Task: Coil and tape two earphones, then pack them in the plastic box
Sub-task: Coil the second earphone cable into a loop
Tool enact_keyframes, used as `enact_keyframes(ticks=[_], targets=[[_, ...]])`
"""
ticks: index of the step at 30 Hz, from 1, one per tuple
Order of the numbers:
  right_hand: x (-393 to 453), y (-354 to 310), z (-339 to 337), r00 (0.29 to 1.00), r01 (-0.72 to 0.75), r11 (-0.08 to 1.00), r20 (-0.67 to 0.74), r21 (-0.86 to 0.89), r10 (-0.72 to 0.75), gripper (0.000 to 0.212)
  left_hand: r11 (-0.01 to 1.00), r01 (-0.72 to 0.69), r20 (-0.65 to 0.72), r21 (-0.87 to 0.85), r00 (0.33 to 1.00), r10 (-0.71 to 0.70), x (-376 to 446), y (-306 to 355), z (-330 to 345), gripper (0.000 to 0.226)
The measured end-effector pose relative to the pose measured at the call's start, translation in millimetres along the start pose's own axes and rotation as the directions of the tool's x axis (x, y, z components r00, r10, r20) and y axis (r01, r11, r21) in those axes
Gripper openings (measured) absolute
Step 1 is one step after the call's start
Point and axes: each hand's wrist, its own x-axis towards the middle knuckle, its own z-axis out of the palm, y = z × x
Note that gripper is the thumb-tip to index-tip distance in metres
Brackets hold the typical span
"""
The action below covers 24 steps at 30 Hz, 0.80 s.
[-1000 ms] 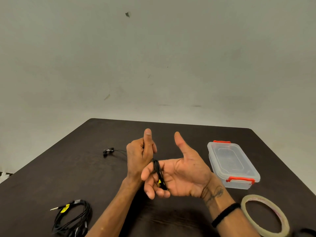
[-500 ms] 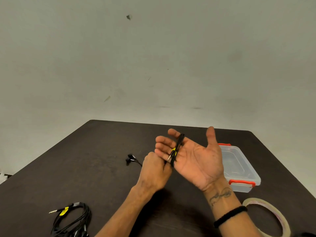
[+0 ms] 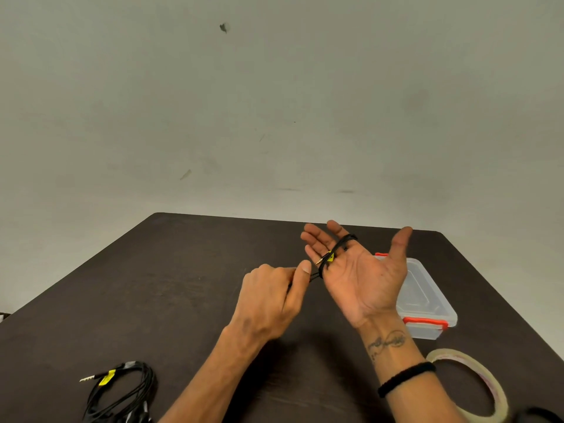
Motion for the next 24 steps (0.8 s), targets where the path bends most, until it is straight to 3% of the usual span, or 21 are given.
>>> enact_keyframes(ticks=[3, 9, 14, 18, 24], targets=[[1.2, -0.3, -5.2, 1.000, 0.010, 0.996, -0.022, -0.084, -0.012, 0.109, 0.996, -0.053, -0.090, -0.075, 0.995, 0.046, 0.5, 1.1, -7.3, 0.079], [-0.1, 10.5, -7.3, 0.996, -0.081, 0.948, 0.012, -0.307, 0.089, 0.110, 0.962, -0.234, -0.210, -0.141, 0.956, 0.202, 1.5, 4.5, -15.6, 0.060], [-3.0, 27.3, -6.1, 0.969, -0.174, 0.822, 0.056, -0.542, 0.241, 0.118, 0.947, -0.257, -0.349, -0.193, 0.920, 0.179, 3.5, 0.8, -19.8, 0.057], [-6.2, 36.9, 3.4, 0.901, -0.188, 0.701, 0.163, -0.688, 0.401, 0.122, 0.977, -0.187, -0.445, -0.101, 0.887, 0.124, 8.4, -5.4, -27.1, 0.071], [-15.5, 47.8, 14.2, 0.739, -0.359, 0.574, 0.152, -0.736, 0.656, 0.126, 0.989, -0.121, -0.527, -0.081, 0.848, 0.060, 13.3, -17.1, -39.4, 0.069]])
